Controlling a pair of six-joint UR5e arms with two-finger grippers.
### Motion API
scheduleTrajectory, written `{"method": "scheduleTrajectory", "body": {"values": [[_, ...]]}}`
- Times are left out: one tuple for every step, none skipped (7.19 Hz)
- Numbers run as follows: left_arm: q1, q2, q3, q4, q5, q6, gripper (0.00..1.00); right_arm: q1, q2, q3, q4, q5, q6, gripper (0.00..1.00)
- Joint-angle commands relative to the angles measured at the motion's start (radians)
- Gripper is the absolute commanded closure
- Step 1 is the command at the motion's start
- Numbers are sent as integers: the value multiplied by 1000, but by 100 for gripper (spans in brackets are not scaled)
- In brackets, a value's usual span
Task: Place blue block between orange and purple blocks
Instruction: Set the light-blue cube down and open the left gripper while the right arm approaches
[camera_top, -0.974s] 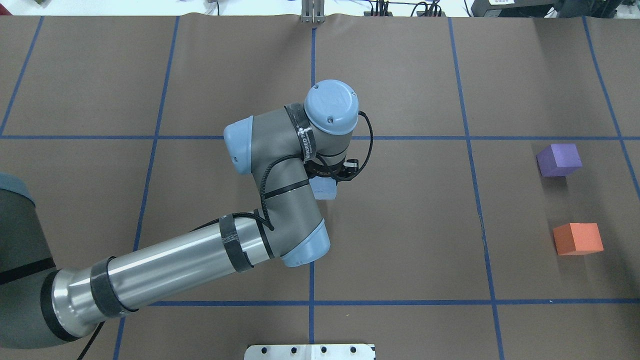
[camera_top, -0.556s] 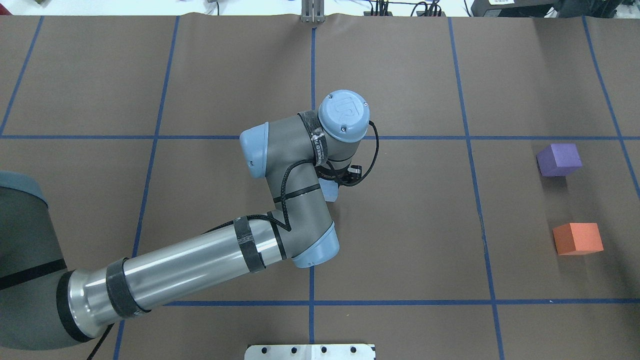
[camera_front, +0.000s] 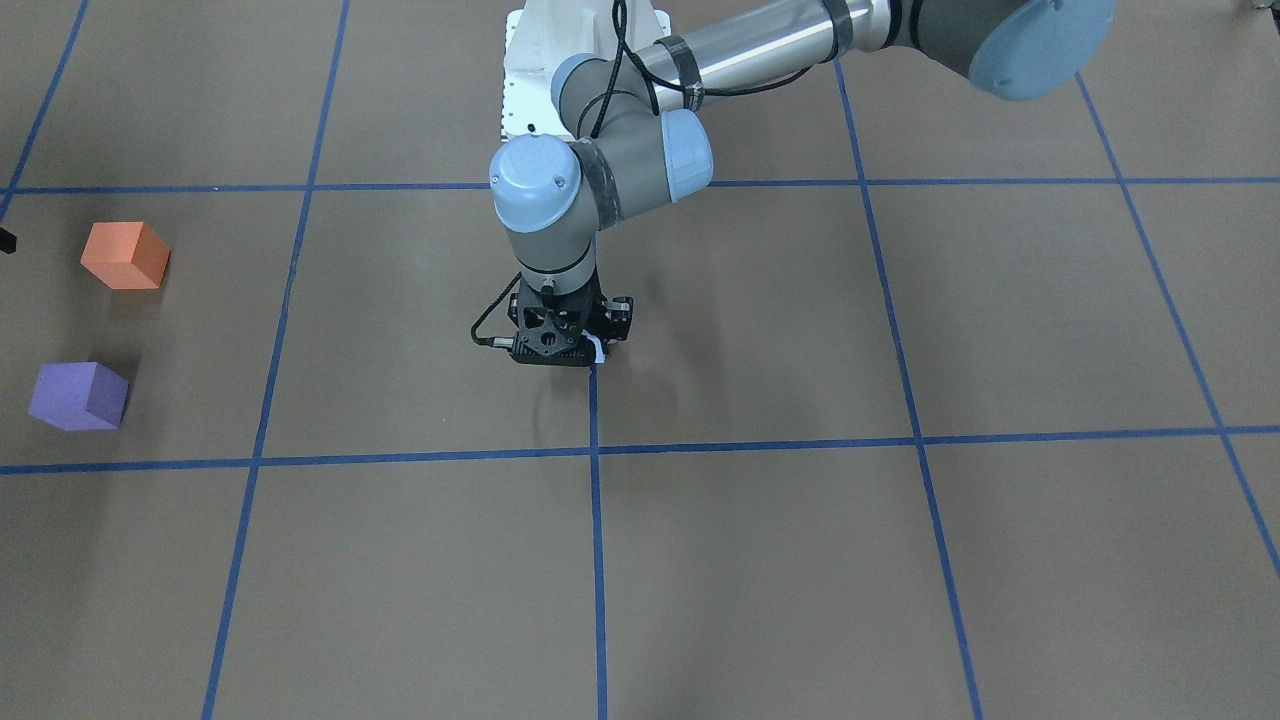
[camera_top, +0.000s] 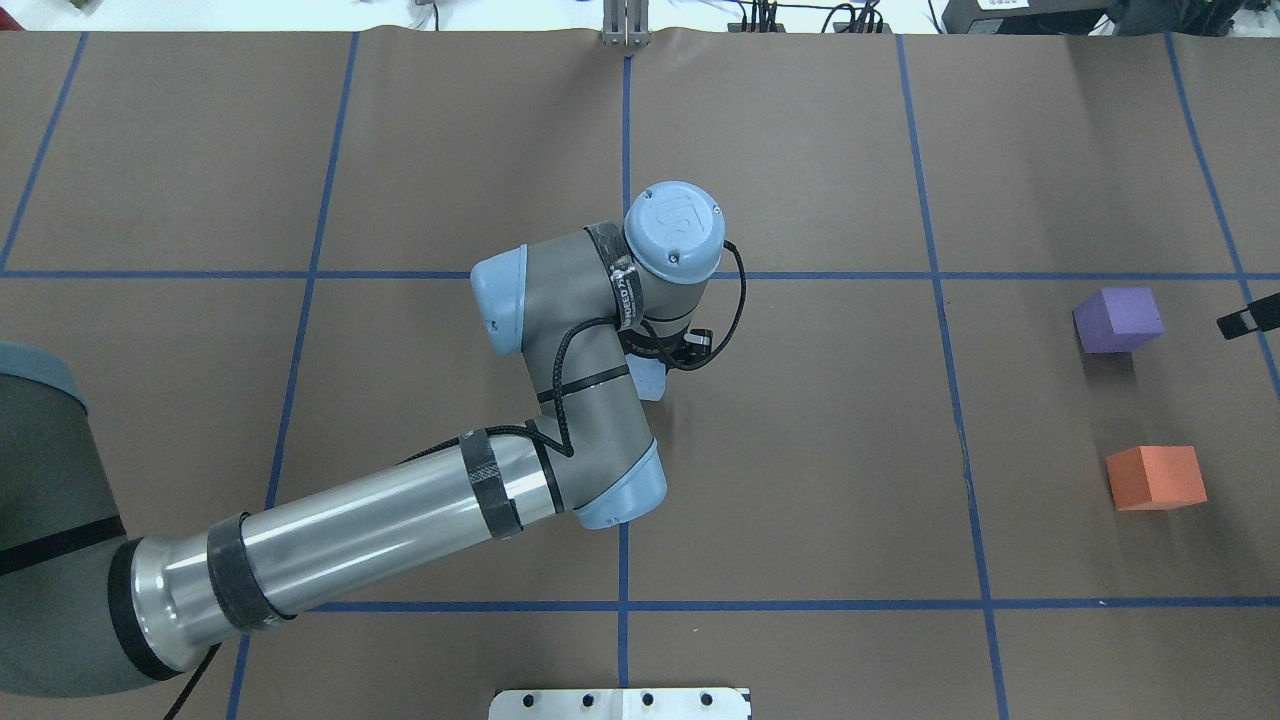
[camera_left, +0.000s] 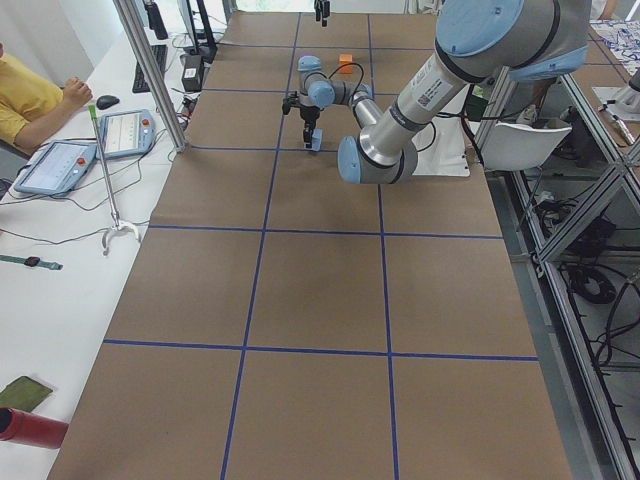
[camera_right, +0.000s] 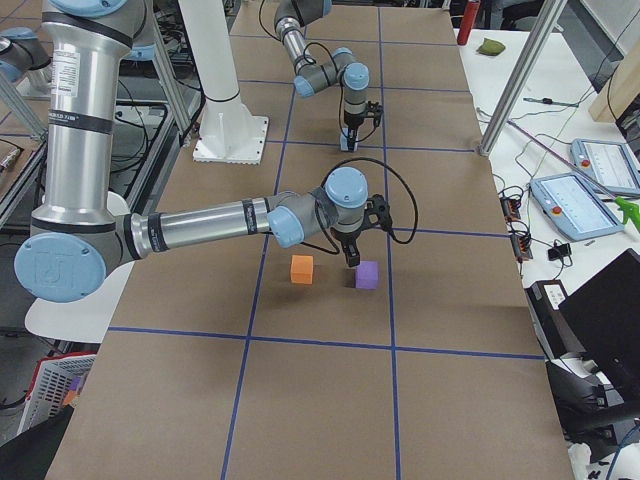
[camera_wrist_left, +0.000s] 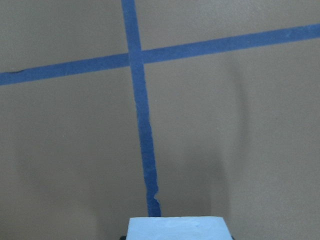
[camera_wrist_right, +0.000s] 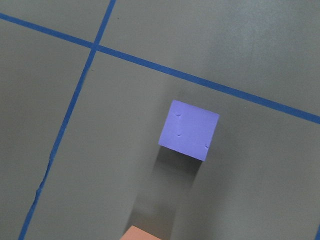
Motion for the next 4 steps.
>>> {"method": "scheduleTrajectory", "body": {"values": [[-1,2,2,-1,-2,-2,89,-75,10,-3,133,-19,203,0],[2,24,2,-13,-5,-8,37,-115,51,-3,136,-42,287,0],[0,47,2,-72,-6,-11,23,-174,107,-3,136,-68,417,0],[-3,51,-1,-83,-8,-18,0,-234,164,-1,136,-98,537,0]]}}
